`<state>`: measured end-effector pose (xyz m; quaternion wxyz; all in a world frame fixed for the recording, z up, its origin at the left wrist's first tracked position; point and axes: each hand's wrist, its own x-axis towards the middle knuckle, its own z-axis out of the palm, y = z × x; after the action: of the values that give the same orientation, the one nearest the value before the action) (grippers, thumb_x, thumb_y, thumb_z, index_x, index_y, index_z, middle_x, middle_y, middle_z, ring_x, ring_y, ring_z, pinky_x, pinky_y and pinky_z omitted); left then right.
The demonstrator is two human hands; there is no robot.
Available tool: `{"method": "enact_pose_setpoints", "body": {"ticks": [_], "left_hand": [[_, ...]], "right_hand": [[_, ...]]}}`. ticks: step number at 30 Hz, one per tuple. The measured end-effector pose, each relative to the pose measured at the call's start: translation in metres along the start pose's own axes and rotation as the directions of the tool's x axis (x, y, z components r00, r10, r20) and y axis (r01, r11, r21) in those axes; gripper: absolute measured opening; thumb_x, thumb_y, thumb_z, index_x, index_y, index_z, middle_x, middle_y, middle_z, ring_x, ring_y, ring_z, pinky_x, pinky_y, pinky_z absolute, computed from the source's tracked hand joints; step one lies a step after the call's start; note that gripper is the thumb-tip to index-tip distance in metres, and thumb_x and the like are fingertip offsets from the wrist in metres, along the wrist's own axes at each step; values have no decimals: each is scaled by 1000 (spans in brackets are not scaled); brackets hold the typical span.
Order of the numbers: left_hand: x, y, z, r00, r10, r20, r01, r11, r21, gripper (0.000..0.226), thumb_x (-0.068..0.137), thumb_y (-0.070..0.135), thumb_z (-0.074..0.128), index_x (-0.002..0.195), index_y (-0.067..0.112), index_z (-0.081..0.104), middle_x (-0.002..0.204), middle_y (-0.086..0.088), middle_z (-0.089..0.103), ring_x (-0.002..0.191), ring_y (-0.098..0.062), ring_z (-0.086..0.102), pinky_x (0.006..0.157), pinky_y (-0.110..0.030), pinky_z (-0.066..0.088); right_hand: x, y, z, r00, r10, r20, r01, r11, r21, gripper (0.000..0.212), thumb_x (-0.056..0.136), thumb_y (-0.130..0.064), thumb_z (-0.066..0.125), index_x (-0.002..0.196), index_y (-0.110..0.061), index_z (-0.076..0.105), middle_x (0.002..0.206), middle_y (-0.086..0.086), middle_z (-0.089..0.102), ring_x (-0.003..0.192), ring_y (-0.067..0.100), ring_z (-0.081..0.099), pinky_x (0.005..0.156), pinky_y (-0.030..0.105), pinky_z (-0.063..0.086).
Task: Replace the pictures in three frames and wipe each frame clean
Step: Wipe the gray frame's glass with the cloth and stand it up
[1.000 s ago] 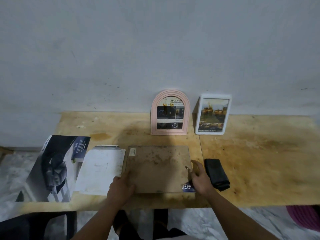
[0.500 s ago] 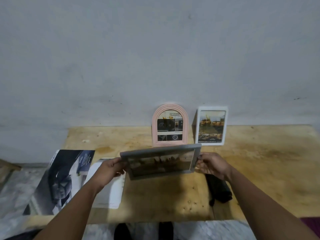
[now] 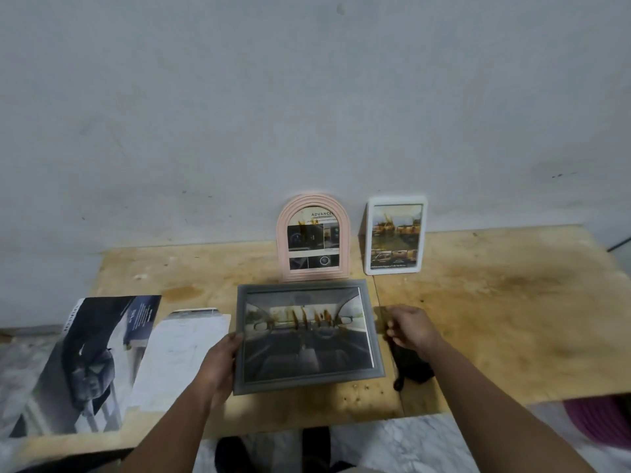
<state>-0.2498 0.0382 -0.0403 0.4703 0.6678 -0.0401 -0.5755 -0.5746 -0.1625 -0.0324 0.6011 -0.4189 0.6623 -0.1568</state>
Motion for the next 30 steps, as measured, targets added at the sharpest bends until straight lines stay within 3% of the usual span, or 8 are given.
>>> {"method": "enact_pose_setpoints", "body": {"ticks": [2, 6, 11, 14, 17, 21, 25, 30], "left_hand": [[5, -7, 3, 999, -12, -39, 12, 1000, 17, 34, 108, 33, 45, 122, 10, 67, 116, -22, 73, 109, -43, 68, 94, -55, 57], [16, -17, 0, 993, -29, -114, 37, 997, 72, 34, 108, 32, 45, 118, 10, 69, 111, -21, 75, 105, -41, 70, 97, -56, 57], [23, -19, 4, 982, -29, -184, 66, 978, 197, 25, 105, 24, 53, 116, 7, 68, 104, -19, 74, 96, -38, 70, 78, -43, 59], [18, -17, 13, 978, -17, -207, 70, 965, 253, 21, 102, 19, 60, 119, 9, 63, 103, -14, 70, 90, -29, 66, 77, -39, 53], [12, -16, 20, 976, 6, -218, 57, 958, 282, 33, 103, 18, 58, 135, 7, 58, 105, -4, 64, 80, -18, 58, 86, -38, 48], [9, -14, 20, 975, 116, -188, -21, 896, 443, 37, 99, 14, 63, 135, 3, 59, 115, -9, 66, 81, -18, 61, 87, -38, 51], [18, -30, 7, 965, 244, -95, -118, 729, 674, 37, 87, 20, 79, 120, 27, 64, 109, 5, 71, 102, -25, 70, 89, -38, 56], [32, -72, -19, 936, 353, -1, -152, 405, 902, 75, 81, 52, 75, 146, 29, 45, 144, 0, 56, 128, -26, 57, 106, -42, 52]], "right_hand": [[12, 23, -17, 974, -65, -215, 6, 965, -261, 18, 101, -28, 58, 105, -15, 70, 104, 12, 72, 89, 26, 65, 74, 33, 48], [29, 68, -37, 948, 53, -315, -225, 809, -543, 69, 89, -54, 68, 144, -19, 46, 135, 18, 53, 117, 42, 58, 94, 48, 54], [23, 83, -29, 965, 16, -261, -182, 759, -625, 66, 84, -40, 78, 137, -14, 48, 115, 11, 62, 103, 34, 62, 82, 43, 55], [24, 81, -29, 971, 45, -234, -145, 892, -428, 42, 83, -14, 81, 119, 1, 66, 88, 9, 68, 78, 28, 65, 69, 40, 56], [14, 67, -31, 975, 193, -111, -184, 979, 88, 27, 87, 0, 72, 114, 6, 69, 87, 21, 72, 68, 34, 68, 50, 36, 55], [-1, 47, -27, 945, 284, 164, -327, 775, 540, 30, 95, -1, 55, 125, -2, 57, 116, 26, 63, 99, 38, 64, 81, 44, 56], [-14, 34, -4, 902, 218, 373, -414, 684, 600, 39, 96, 0, 42, 134, -1, 52, 129, 34, 59, 117, 45, 58, 111, 64, 39], [-22, 17, 53, 852, 220, 474, -475, 707, 525, 42, 95, 1, 45, 137, 1, 48, 112, 33, 66, 92, 39, 71, 71, 46, 64]]}}
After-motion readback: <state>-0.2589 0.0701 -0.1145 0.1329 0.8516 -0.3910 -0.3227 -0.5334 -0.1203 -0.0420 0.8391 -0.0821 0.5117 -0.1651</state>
